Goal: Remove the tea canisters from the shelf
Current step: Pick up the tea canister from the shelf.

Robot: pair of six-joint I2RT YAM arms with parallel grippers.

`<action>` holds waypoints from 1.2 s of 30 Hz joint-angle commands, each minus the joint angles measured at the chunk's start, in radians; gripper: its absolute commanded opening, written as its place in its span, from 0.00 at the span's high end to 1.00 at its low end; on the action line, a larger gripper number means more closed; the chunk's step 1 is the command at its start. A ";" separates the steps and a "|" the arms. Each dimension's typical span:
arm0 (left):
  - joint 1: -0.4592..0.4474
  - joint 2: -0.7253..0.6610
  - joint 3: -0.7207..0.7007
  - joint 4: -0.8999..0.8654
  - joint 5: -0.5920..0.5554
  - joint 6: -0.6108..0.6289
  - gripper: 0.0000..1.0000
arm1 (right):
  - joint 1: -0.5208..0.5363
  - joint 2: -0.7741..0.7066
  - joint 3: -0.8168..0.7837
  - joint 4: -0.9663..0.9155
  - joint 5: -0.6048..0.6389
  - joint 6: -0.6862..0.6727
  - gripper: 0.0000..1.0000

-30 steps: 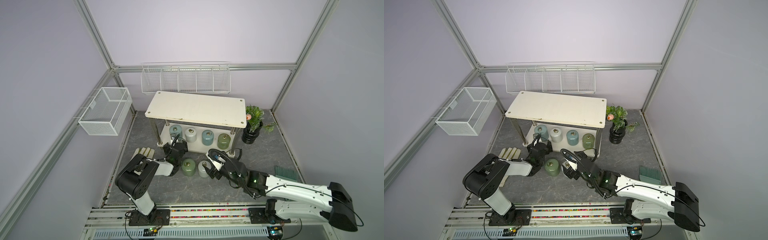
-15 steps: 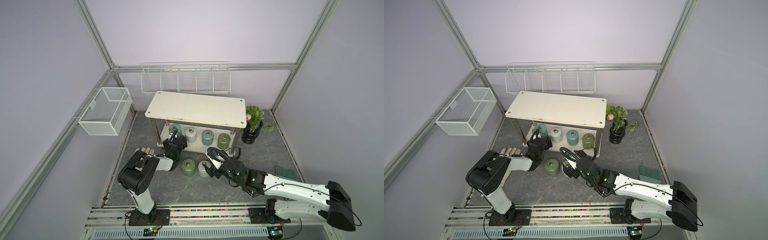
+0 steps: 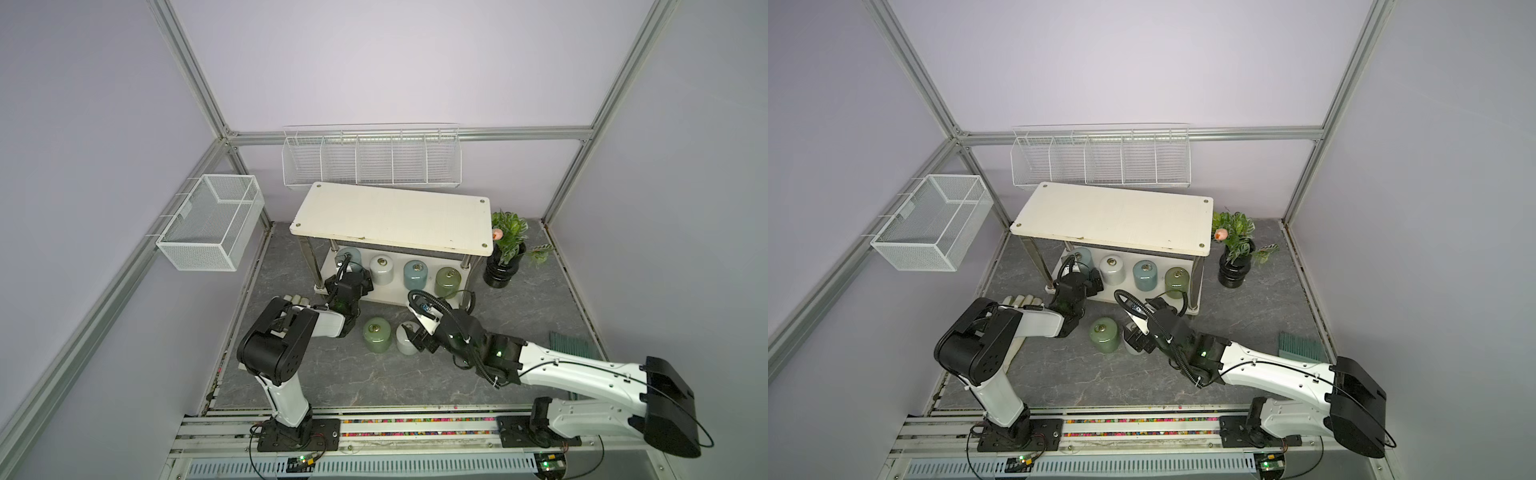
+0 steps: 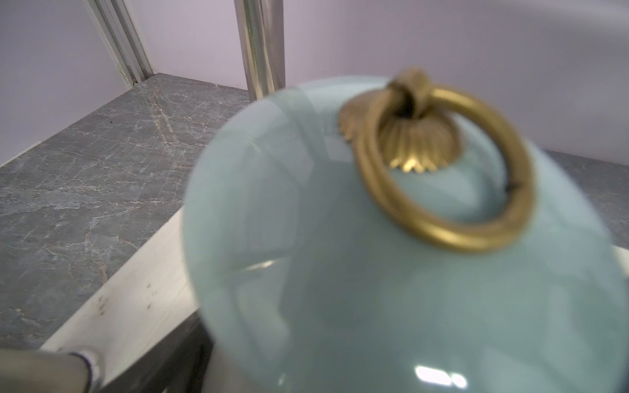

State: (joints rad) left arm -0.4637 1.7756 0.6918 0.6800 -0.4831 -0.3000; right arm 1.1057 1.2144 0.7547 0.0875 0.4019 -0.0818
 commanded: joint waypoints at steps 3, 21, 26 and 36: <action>0.016 0.041 0.049 -0.075 0.059 -0.056 0.00 | -0.009 0.010 0.029 0.023 -0.017 0.000 0.11; 0.016 0.026 0.069 -0.170 0.038 -0.100 0.16 | -0.011 0.011 0.034 0.018 -0.019 0.003 0.11; 0.004 -0.003 0.037 -0.164 0.033 -0.103 0.18 | -0.011 0.010 0.029 0.028 -0.021 0.001 0.11; -0.046 -0.081 -0.077 -0.165 0.011 -0.148 0.20 | -0.012 0.000 0.011 0.048 -0.026 -0.002 0.11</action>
State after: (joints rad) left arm -0.4946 1.6978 0.6544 0.5926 -0.4747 -0.3920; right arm 1.1000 1.2217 0.7670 0.0998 0.3904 -0.0818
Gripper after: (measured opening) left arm 0.833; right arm 0.889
